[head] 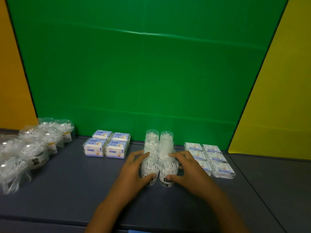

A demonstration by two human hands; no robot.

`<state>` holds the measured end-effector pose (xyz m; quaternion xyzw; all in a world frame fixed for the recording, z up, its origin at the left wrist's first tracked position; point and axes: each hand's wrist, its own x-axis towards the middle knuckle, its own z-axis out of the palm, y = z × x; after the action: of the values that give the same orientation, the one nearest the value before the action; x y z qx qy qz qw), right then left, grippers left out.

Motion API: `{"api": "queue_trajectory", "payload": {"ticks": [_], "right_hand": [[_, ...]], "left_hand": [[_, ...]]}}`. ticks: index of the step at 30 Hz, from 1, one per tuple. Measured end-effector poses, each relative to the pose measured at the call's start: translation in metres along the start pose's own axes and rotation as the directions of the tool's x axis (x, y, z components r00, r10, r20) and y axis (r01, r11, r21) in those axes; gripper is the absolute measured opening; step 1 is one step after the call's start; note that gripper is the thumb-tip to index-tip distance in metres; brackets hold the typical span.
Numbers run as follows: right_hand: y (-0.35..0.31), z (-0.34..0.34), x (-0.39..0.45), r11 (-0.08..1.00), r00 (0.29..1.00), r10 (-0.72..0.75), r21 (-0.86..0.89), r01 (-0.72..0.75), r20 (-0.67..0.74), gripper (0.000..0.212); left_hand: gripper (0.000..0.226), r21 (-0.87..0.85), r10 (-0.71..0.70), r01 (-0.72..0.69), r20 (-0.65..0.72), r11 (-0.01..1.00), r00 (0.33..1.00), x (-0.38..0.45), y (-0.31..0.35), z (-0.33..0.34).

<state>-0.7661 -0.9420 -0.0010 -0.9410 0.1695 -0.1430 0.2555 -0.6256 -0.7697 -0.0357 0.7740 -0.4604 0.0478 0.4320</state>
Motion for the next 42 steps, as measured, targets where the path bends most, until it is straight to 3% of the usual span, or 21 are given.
{"api": "queue_trajectory", "payload": {"ticks": [5,9,13,18,22,27,31,36,42], "right_hand": [[0.002,-0.005,0.002,1.0,1.0,0.0,-0.015,0.001,0.031,0.076],[0.008,-0.013,0.013,0.994,0.998,0.023,0.108,-0.016,-0.063,0.059],[0.011,-0.01,0.037,0.961,0.987,0.104,0.268,-0.068,-0.12,0.044],[0.013,0.003,0.056,0.943,0.984,0.143,0.317,-0.102,-0.11,0.036],[0.021,0.003,0.061,0.934,0.981,0.158,0.338,-0.113,-0.11,0.035],[0.029,-0.002,0.085,0.95,0.972,0.17,0.29,-0.118,-0.162,0.047],[0.029,0.0,0.103,0.962,0.98,0.145,0.253,-0.108,-0.136,0.047],[0.029,-0.001,0.106,0.972,0.981,0.137,0.209,-0.106,-0.139,0.047],[0.023,-0.016,0.092,0.996,0.979,0.068,-0.043,-0.077,-0.19,0.046]], "left_hand": [[0.074,-0.075,0.008,-0.007,0.007,0.997,1.0,0.002,-0.005,-0.004],[0.044,-0.292,-0.092,0.077,-0.036,0.953,0.995,0.017,0.0,-0.016],[0.039,-0.188,-0.169,0.157,-0.049,0.97,0.984,0.049,-0.008,-0.015],[0.032,-0.158,-0.082,0.091,0.063,0.983,0.995,0.07,-0.007,-0.002],[0.03,-0.183,-0.121,0.123,0.019,0.976,0.992,0.072,-0.015,-0.001],[0.037,-0.097,-0.225,0.223,-0.009,0.97,0.974,0.098,-0.029,-0.004],[0.03,-0.04,-0.178,0.182,0.074,0.983,0.981,0.117,-0.022,0.001],[0.03,-0.025,-0.173,0.175,0.056,0.984,0.983,0.122,-0.022,0.005],[0.04,0.187,-0.162,0.16,-0.002,0.969,0.987,0.114,-0.031,-0.01]]}}
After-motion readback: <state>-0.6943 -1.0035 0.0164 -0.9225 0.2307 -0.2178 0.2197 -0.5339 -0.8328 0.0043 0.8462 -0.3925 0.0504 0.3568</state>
